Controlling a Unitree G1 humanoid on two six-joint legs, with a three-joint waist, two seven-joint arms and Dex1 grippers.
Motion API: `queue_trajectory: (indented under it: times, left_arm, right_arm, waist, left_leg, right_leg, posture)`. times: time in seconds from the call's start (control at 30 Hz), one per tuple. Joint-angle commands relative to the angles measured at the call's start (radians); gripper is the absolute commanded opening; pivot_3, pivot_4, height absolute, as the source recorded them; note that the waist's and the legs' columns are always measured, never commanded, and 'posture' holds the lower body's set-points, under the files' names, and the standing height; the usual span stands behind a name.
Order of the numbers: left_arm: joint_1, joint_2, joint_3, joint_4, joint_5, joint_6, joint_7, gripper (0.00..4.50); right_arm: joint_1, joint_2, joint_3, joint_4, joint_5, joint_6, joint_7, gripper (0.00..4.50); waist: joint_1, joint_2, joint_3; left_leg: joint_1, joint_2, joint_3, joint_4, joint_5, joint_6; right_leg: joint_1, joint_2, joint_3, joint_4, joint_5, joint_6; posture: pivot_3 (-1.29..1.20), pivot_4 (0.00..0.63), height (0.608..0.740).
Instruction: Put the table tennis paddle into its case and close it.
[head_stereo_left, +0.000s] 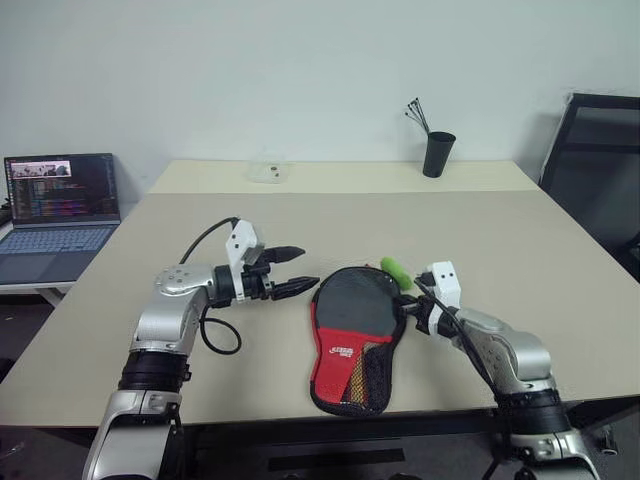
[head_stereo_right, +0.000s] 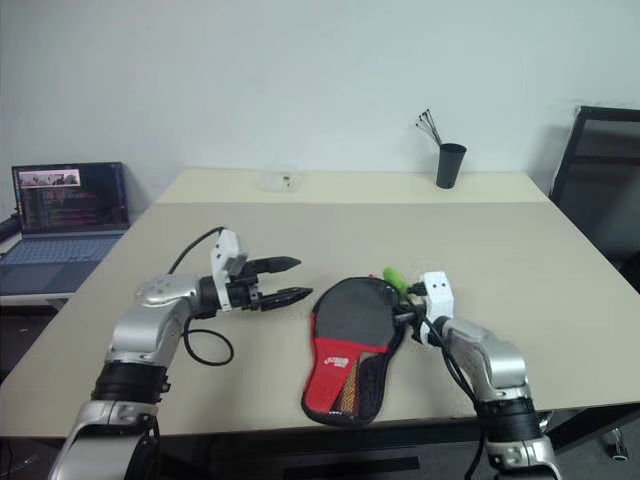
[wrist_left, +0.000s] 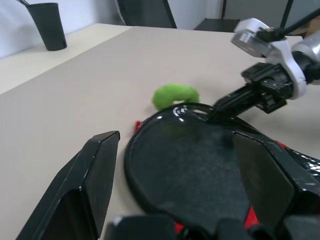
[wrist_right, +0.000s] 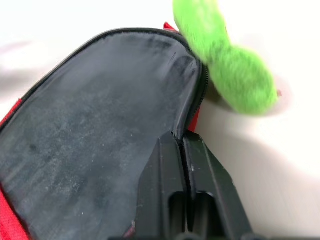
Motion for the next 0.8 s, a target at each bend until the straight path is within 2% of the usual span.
queue_trajectory:
  times: [0.03,0.2,0.4,0.5,0.8]
  left_arm:
    - [-0.003,0.008,-0.002,-0.05,-0.025,-0.004,0.011,3.89]
    - [0.0,0.011,-0.008,-0.053,-0.026,-0.008,0.02,3.89]
    - [0.004,0.015,-0.013,-0.049,-0.024,-0.018,0.028,3.89]
    - [0.006,0.015,-0.017,-0.042,-0.02,-0.027,0.029,3.89]
    - [-0.01,0.007,-0.042,-0.02,-0.017,-0.046,0.014,3.89]
  right_arm:
    - [-0.066,-0.003,0.018,0.035,-0.007,-0.054,0.045,0.02]
    - [-0.115,0.004,0.038,0.098,-0.02,-0.069,0.063,0.02]
    - [-0.09,-0.013,0.043,0.087,-0.029,0.004,0.059,0.02]
    - [-0.043,-0.034,0.03,0.029,-0.025,0.057,0.047,0.68]
    - [0.04,-0.112,-0.01,-0.231,0.045,0.199,0.078,3.77]
  waist:
    - [-0.001,0.0,0.0]
    - [-0.001,0.0,0.0]
    - [-0.001,0.0,0.0]
    - [0.002,0.0,0.0]
    - [0.007,0.001,0.0]
  left_leg:
    - [0.0,0.0,0.0,0.0,0.0,0.0]
    - [0.0,0.0,0.0,0.0,0.0,0.0]
    - [0.0,0.0,0.0,0.0,0.0,0.0]
    - [0.0,0.0,0.0,0.0,0.0,0.0]
    - [0.0,0.0,0.0,-0.001,0.0,0.0]
  right_leg:
    - [0.0,0.0,0.0,0.0,0.0,0.0]
    - [0.0,0.0,0.0,0.0,0.0,0.0]
    - [0.0,0.0,0.0,0.0,0.0,0.0]
    - [0.0,0.0,0.0,0.0,0.0,-0.001]
    - [0.0,-0.001,0.0,0.0,-0.001,-0.001]
  posture:
    - [0.0,0.15,0.74]
    - [0.0,0.15,0.74]
    - [0.0,0.15,0.74]
    - [0.0,0.15,0.74]
    - [0.0,0.15,0.74]
